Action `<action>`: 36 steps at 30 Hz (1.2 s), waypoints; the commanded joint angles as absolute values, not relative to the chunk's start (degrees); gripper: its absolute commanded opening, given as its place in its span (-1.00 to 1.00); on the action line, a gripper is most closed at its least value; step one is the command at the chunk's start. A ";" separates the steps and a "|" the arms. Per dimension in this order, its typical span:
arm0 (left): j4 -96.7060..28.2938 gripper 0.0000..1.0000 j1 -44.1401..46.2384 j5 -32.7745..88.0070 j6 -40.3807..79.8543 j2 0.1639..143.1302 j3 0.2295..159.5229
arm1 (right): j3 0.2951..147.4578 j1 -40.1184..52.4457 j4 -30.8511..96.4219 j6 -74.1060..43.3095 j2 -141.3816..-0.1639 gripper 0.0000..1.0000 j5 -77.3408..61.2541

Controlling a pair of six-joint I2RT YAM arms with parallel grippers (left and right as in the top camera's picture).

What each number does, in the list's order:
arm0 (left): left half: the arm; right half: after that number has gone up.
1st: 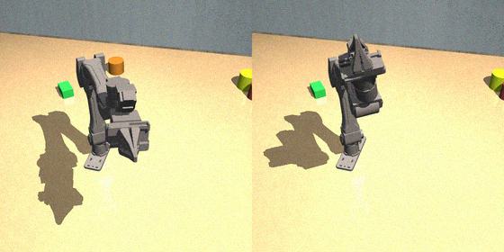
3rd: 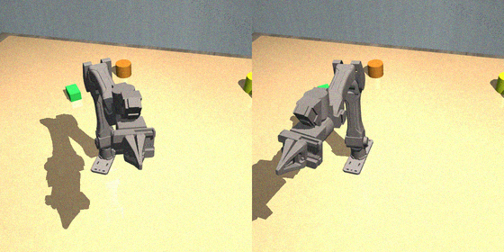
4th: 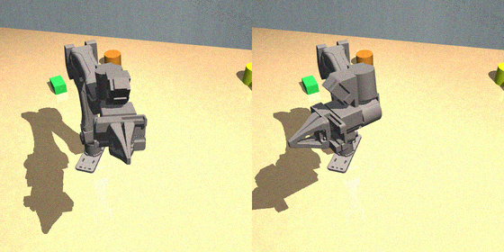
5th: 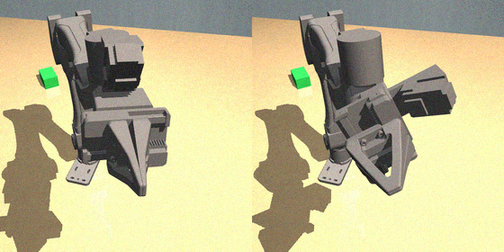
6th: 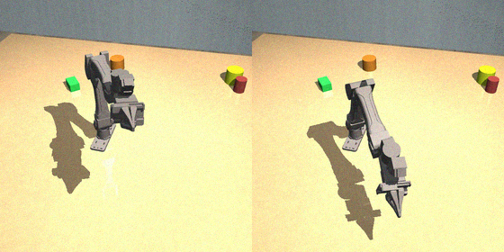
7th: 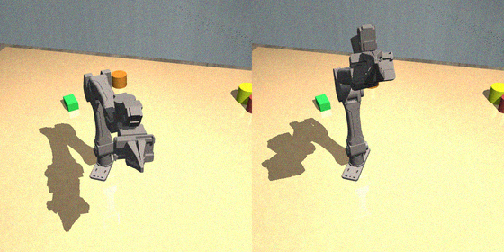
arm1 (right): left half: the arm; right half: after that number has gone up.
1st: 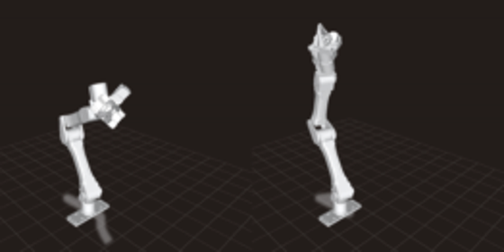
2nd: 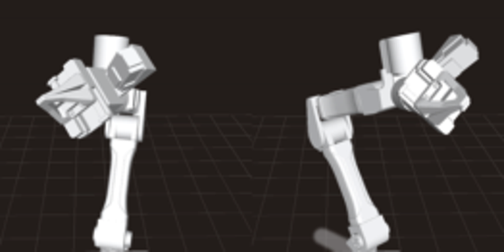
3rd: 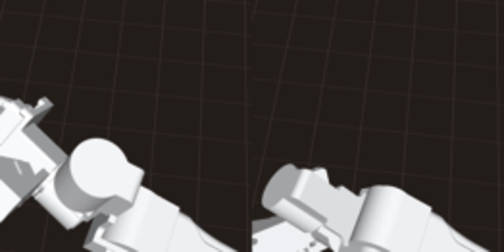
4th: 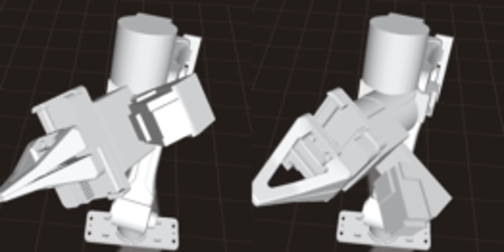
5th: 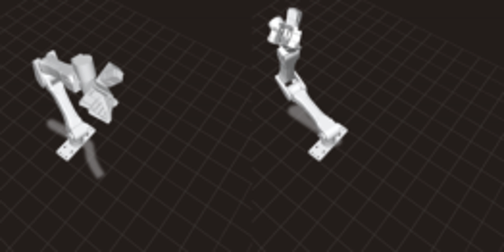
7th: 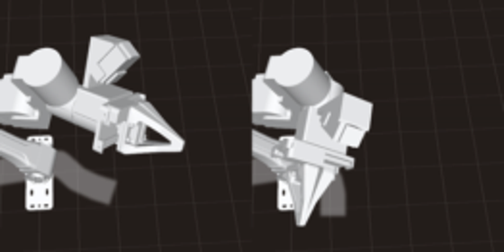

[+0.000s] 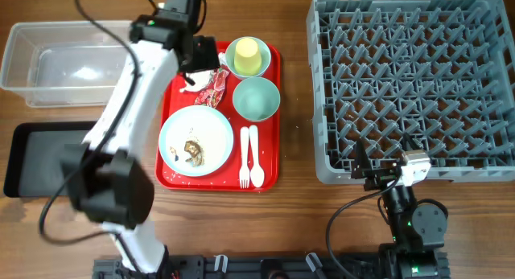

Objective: Sort waste into correct bins and load items into the dishwasher rack
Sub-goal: 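Grasp the crumpled white napkin with the left gripper, then carry the napkin left and drop it into the clear plastic bin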

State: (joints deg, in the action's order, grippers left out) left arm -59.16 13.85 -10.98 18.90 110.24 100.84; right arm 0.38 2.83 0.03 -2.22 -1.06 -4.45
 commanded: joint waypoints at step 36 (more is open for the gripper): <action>-49.01 -0.92 8.19 1.06 22.79 125.75 101.27 | 0.32 2.55 -0.12 -1.50 -0.80 1.00 -3.97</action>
